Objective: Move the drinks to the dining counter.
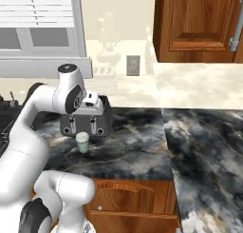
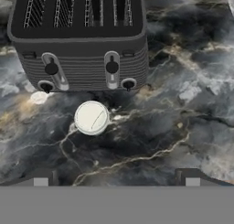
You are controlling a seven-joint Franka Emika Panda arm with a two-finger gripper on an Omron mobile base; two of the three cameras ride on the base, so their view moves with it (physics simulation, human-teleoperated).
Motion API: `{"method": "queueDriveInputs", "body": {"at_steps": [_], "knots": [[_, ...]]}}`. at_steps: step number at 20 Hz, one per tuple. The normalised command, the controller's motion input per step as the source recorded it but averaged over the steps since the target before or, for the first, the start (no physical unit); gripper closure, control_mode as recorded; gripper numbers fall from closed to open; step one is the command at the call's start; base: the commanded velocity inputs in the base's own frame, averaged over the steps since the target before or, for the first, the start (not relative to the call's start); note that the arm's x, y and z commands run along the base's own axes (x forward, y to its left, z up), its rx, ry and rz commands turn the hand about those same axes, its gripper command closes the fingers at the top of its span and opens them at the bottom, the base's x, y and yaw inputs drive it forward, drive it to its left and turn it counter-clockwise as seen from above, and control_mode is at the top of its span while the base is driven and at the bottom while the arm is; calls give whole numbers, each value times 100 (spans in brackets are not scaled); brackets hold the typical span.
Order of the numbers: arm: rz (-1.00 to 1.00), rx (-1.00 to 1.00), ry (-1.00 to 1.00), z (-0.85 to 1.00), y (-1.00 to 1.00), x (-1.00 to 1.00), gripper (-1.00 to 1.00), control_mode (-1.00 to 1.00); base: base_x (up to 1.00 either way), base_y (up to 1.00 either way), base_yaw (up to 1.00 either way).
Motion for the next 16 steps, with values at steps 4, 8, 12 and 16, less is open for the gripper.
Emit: {"method": "queueDriveInputs", "body": {"at_steps": [4, 8, 12, 16], "knots": [[14, 0, 0, -17, -14, 44, -100, -100, 0, 0, 0], [5, 0, 0, -13, -4, 12, -100, -100, 0, 0, 0], [2, 1, 0, -8, 7, 1, -100, -100, 0, 0, 0], [-5, 2, 0, -26, 29, 0, -100, -100, 0, 0, 0]]}}
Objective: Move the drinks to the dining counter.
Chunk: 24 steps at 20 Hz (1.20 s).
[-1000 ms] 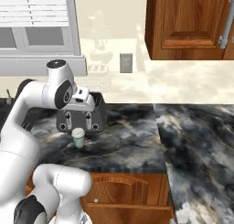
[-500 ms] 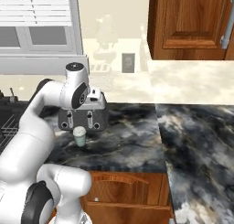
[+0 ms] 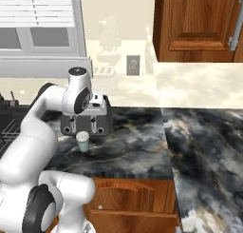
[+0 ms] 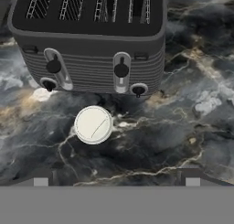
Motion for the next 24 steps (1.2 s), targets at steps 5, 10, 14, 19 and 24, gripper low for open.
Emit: {"method": "queueDriveInputs", "body": {"at_steps": [5, 10, 14, 19, 24], "knots": [[-12, 2, 1, -31, 42, 0, -100, -100, 0, 0, 0], [-15, 0, 3, -34, 38, 1, -100, -100, 0, 0, 0], [-12, 0, 8, -39, 8, 8, -100, -100, 0, 0, 0], [-6, 0, 9, -40, 0, 0, -100, -100, 0, 0, 0], [-2, 0, 4, -26, 0, 0, -100, -100, 0, 0, 0]]}}
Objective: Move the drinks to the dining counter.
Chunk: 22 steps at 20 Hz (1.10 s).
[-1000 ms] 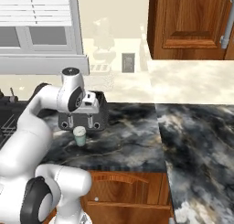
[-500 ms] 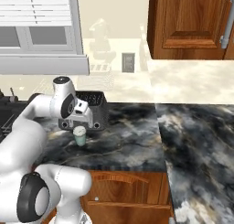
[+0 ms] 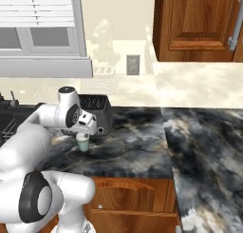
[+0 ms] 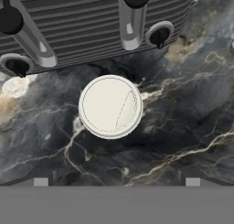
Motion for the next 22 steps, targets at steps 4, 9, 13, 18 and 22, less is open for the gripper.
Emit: {"method": "queueDriveInputs", "body": {"at_steps": [4, 9, 13, 18, 22], "knots": [[0, 0, 0, -6, 0, 5, -100, -100, 0, 0, 0], [0, 0, 0, 0, 0, 13, -100, -100, 0, 0, 0], [0, 0, 0, 0, 0, 21, -100, -100, 0, 0, 0], [0, 0, 0, 0, 0, 16, -100, -100, 0, 0, 0], [0, 0, 0, -4, 0, 12, -100, -100, 0, 0, 0]]}}
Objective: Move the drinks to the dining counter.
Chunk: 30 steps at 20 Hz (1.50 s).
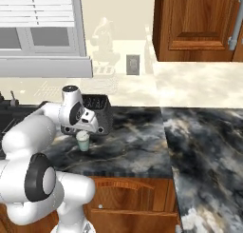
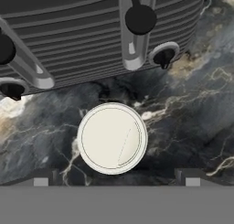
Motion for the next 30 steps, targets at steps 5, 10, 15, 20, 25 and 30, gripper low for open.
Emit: {"method": "queueDriveInputs", "body": {"at_steps": [5, 10, 15, 20, 25, 30], "knots": [[0, 0, 0, -13, 0, 5, -100, -100, 0, 0, 0], [0, 1, 0, -21, 0, 0, -100, -100, 0, 0, 0], [0, 1, 0, -21, 0, 0, -100, -100, 0, 0, 0], [0, 0, 0, -16, 0, 1, -100, -100, 0, 0, 0], [0, 0, 0, -21, 0, 0, -100, -100, 0, 0, 0], [0, 0, 0, -22, 0, 2, -100, -100, 0, 0, 0]]}}
